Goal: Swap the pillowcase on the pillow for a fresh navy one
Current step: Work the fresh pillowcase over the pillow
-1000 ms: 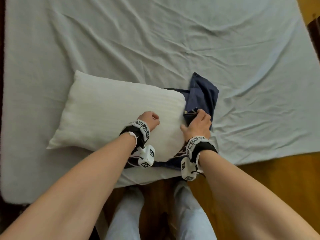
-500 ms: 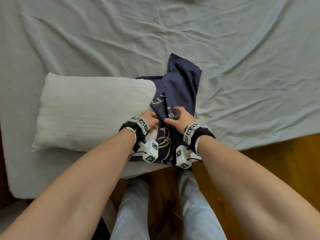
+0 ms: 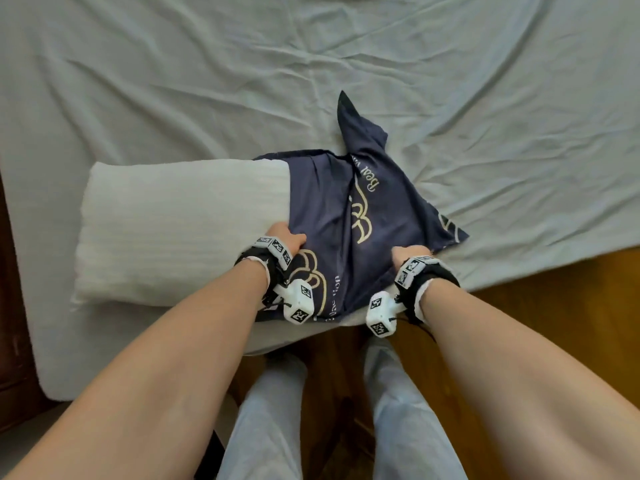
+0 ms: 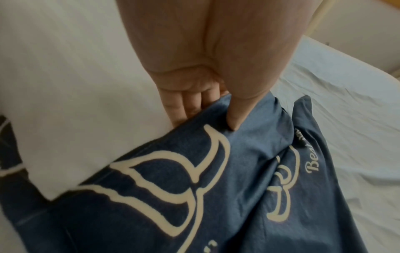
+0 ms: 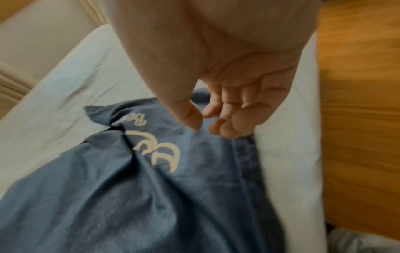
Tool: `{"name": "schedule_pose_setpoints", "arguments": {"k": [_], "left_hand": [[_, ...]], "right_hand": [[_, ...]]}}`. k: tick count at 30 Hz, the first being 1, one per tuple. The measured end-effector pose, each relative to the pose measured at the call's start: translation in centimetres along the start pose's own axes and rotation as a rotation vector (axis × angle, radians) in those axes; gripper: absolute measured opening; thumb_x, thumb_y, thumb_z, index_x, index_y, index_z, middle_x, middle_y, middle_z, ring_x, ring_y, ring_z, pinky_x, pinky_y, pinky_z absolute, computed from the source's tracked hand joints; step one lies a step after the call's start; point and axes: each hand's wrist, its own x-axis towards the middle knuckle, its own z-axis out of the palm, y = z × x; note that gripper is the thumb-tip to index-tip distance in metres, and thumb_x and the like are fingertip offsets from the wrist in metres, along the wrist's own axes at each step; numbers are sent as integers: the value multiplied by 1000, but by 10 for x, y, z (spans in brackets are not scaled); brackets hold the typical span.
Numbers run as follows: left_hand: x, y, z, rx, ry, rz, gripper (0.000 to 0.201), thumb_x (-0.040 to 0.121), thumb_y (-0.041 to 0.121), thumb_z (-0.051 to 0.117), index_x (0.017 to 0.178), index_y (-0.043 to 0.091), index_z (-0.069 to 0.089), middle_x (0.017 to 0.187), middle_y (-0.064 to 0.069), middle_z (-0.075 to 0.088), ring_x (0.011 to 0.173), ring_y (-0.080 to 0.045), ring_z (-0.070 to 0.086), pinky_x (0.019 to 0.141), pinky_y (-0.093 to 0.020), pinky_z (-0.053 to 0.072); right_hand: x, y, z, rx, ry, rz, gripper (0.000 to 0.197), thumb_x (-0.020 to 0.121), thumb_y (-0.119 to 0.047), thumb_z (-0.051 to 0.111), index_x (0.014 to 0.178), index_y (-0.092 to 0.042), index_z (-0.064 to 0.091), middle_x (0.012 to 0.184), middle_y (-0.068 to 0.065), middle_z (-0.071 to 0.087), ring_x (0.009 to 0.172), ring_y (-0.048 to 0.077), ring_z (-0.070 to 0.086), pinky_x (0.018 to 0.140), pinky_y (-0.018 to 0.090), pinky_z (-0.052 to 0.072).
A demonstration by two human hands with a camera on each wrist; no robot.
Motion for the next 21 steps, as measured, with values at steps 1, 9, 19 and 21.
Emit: {"name": "schedule_pose_setpoints", "arguments": {"k": [1, 9, 19, 21], "left_hand": [[-1, -5, -7, -1, 26, 5, 24, 82, 28, 65, 97, 9, 63, 95, -9, 68, 88, -29, 64, 79, -31, 48], [6, -86, -73, -17, 196, -57, 30, 85, 32, 69, 69, 19, 48, 77, -1, 58, 75, -23, 53, 68, -28, 38], [54, -122, -153, 183, 313, 187, 56, 82, 41, 63, 134, 35, 43, 136, -2, 44, 127, -25, 41, 101, -39, 39], [70, -119, -168, 384, 335, 294, 83, 77, 52, 68, 147, 39, 26, 151, -4, 25, 140, -27, 21, 112, -43, 25]], "right_hand": [[-7, -10, 10, 19, -47, -22, 42, 92, -29, 48, 124, -5, 61, 128, 19, 61, 118, 33, 58, 99, 36, 47], [-74, -101, 113, -3, -138, -457, 13, 74, -32, 60, 73, -19, 60, 84, 7, 73, 81, 31, 67, 82, 43, 55], [-120, -191, 172, -156, 170, -487, 41, 93, -38, 54, 122, -10, 48, 123, 13, 60, 105, 34, 61, 72, 34, 40], [-112, -205, 170, -163, 240, -422, 51, 91, -42, 55, 125, -6, 42, 126, 16, 57, 107, 38, 61, 76, 40, 45]]}}
